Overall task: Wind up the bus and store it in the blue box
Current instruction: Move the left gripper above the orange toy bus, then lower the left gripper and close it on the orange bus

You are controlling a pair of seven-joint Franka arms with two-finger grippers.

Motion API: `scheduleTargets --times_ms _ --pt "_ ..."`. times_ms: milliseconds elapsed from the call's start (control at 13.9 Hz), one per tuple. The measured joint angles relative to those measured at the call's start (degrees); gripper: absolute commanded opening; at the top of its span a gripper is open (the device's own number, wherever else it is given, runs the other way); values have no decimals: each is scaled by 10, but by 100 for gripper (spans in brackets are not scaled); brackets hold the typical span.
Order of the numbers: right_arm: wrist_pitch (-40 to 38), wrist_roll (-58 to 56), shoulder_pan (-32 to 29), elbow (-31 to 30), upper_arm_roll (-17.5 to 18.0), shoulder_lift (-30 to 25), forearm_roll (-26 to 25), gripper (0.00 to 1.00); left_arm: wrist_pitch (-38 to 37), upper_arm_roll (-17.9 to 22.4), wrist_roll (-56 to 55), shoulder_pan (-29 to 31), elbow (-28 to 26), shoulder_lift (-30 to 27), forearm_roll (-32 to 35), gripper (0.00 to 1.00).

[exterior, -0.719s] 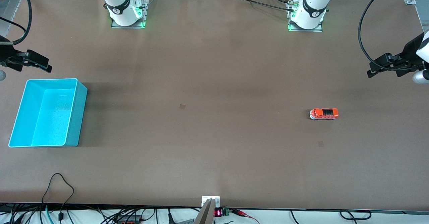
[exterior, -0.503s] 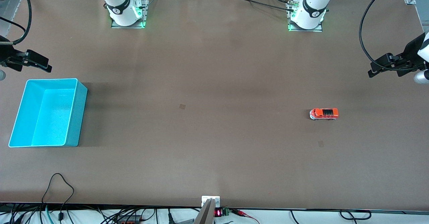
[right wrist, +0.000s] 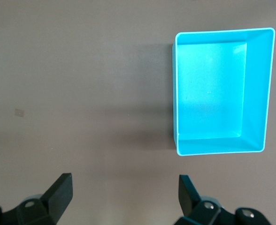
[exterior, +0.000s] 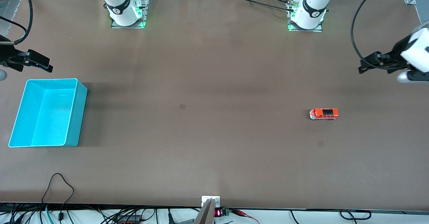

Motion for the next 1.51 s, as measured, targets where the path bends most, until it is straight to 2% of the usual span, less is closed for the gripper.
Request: scheduleTargets --times_ms 288,432,575,719,863,1223,1510 --pt "0 0 0 0 0 0 0 100 4 -3 49 -18 -2 53 0 100" --pt "0 0 0 0 0 0 0 100 48 -3 104 -18 -22 85 1 100" --pt "0 0 0 0 0 0 0 100 135 -7 177 -8 -84 101 2 100" --pt "0 0 0 0 0 0 0 100 223 -32 251 22 -154 108 2 100" --pt "0 0 0 0 0 0 0 100 268 -48 323 43 -197 108 16 100" --pt "0 0 0 0 0 0 0 100 346 -53 577 53 -251 111 32 100" --pt "0 0 -1 0 -1 0 0 100 398 -53 726 60 -260 142 70 100"
